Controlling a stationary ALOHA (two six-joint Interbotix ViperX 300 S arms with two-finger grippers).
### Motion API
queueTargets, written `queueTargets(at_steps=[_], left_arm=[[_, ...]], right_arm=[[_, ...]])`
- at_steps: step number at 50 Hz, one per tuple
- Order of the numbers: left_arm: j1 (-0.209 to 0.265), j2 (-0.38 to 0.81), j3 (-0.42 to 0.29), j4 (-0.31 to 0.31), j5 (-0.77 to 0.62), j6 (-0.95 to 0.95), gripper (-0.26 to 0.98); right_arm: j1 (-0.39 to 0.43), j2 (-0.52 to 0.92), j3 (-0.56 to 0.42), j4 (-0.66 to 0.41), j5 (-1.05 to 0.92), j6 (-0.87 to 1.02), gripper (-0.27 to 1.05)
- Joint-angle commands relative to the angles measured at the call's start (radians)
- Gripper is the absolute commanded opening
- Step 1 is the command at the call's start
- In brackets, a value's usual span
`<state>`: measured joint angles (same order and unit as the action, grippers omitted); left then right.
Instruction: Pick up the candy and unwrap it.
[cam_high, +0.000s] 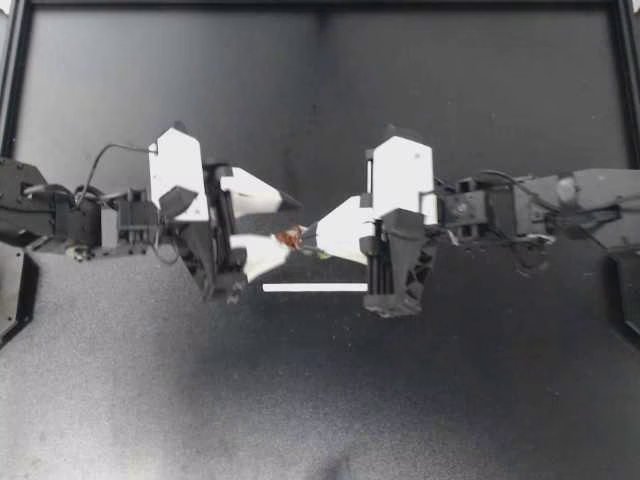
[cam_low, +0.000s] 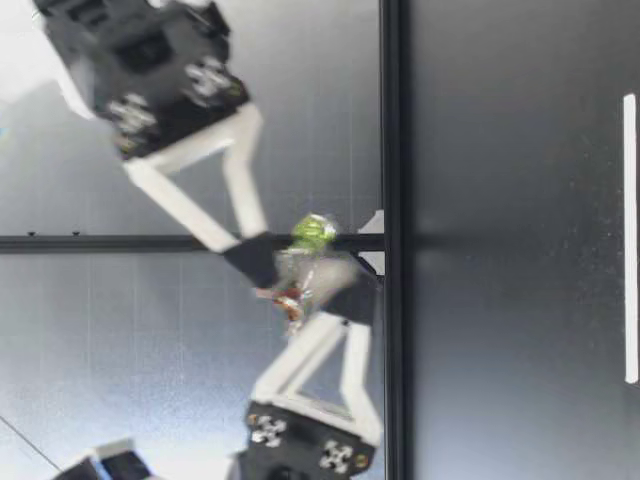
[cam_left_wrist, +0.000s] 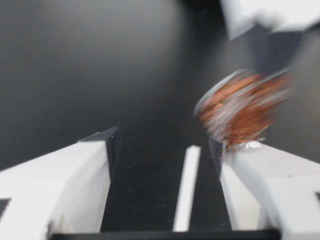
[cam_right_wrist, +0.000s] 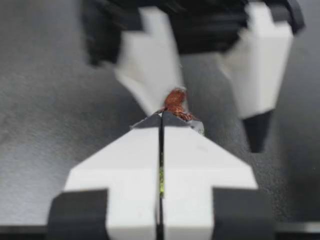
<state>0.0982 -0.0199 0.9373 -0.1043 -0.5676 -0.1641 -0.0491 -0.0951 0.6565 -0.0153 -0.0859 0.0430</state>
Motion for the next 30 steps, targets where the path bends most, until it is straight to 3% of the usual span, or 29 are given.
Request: queueTargets(at_steps=[1, 22, 30], left_arm=[[0.011, -0.011, -0.003, -0.002, -0.021, 0.006, 0.57], [0.011, -0.051, 0.003, 0.006, -0.026, 0.075, 0.55], [0.009, -0.071, 0.009, 0.006, -0.026, 0.092, 0.34]], right_arm=[[0.002, -0.038, 0.005, 0.003, -0.003, 0.005, -0.17], [-0.054, -0.020, 0.026, 0.006, 0.002, 0.006, -0.17], [-0.054, -0.021, 0.028, 0.005, 0.015, 0.005, -0.17]])
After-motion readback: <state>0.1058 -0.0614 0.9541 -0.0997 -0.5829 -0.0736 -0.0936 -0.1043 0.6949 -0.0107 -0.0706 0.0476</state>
